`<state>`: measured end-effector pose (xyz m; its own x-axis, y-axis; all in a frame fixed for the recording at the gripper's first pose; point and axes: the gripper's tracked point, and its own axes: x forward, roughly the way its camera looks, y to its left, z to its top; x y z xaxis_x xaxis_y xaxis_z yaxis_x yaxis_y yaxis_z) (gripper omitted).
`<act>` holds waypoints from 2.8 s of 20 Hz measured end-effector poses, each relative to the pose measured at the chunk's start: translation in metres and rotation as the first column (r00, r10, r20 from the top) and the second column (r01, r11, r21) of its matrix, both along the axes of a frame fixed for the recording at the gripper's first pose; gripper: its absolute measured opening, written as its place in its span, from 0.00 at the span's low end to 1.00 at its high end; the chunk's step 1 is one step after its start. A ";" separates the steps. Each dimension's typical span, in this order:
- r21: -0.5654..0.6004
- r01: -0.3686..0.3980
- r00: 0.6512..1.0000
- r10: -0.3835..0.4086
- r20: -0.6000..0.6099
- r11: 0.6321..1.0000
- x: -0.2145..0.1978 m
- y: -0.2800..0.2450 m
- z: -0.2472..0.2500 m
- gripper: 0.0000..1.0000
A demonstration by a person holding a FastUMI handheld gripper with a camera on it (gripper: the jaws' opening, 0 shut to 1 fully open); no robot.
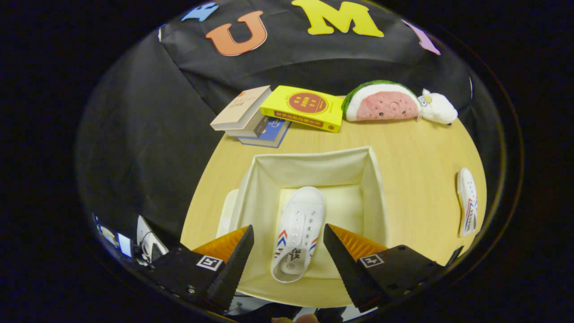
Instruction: Open the storage box then place both shoes into the box .Put the left shoe in first, then the right shoe, with the right side of both shoes facing outward in a uniform manner.
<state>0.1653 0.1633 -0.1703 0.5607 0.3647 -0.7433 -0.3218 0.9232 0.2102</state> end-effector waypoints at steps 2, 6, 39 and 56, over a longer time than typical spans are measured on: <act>0.006 0.031 0.997 -0.031 0.064 1.000 -0.003 -0.024 0.017 0.96; 0.013 0.087 0.983 -0.088 0.160 0.996 -0.010 -0.088 0.046 0.96; -0.286 0.123 0.982 -0.159 -0.104 0.950 0.111 -0.495 -0.143 0.92; -0.131 0.166 0.951 -0.193 -0.240 0.978 0.093 -0.457 -0.136 0.01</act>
